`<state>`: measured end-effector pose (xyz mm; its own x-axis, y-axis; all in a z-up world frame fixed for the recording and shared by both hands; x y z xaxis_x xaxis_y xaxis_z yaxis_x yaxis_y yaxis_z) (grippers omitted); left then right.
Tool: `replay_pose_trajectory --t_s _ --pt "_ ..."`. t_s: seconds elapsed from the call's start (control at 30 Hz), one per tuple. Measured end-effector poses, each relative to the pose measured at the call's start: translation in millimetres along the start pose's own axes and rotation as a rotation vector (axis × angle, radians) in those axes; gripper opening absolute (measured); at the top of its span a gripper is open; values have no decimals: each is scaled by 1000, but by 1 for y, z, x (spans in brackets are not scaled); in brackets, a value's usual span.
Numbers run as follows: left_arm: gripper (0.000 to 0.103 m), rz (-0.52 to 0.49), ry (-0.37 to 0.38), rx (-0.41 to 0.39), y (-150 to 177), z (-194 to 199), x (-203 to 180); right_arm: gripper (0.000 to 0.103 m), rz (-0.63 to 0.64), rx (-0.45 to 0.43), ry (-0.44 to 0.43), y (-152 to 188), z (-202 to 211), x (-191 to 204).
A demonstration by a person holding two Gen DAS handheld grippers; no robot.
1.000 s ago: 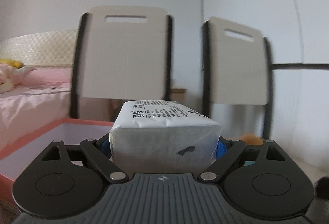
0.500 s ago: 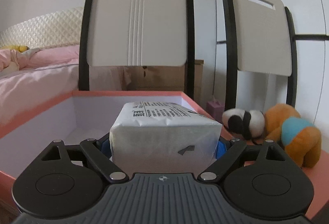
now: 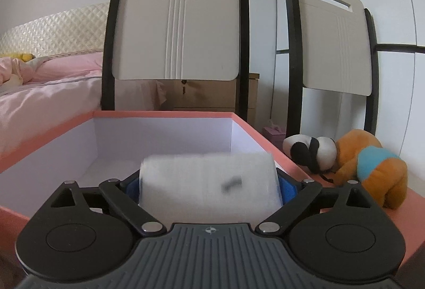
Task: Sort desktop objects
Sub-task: 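Lift the white package with the left tool and carry it over the pink box, then lower the package into the pink box and open the left tool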
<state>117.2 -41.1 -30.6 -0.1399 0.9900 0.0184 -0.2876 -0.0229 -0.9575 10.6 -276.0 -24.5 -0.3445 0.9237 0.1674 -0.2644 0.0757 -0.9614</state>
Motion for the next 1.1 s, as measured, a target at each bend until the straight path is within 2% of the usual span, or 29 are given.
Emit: replay_pose_trajectory --t_s 0.07,0.27,0.53,0.77,1.0,1.1 --pt "99 10 15 3 -1 6 3 103 -3 -2 -2 0 -1 1" --pt "100 17 47 -14 -5 30 13 103 4 0 -2 1 -4 8" --pt "103 20 50 -52 -12 60 34 103 7 -20 23 1 -10 16" --pt "103 18 60 -70 -6 63 51 103 -42 -60 32 -2 -25 25" --pt "103 18 7 -70 0 52 72 103 -41 -67 47 1 -56 35" --pt "103 -1 -83 -85 2 49 75 103 -31 -94 57 1 -64 36"
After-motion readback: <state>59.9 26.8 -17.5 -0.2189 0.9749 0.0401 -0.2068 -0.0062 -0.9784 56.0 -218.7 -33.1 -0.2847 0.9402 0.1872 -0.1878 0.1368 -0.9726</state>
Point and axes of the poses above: each gripper's, at about its wrist camera, not at the fingertips, and z roughly against the way its jaws point, x to its left, y to its underside, the point moved 3 cm from there along -z, roughly the way its jaws point, and after that the axes turned 9 degrees about -y, right-handed, at the moved point
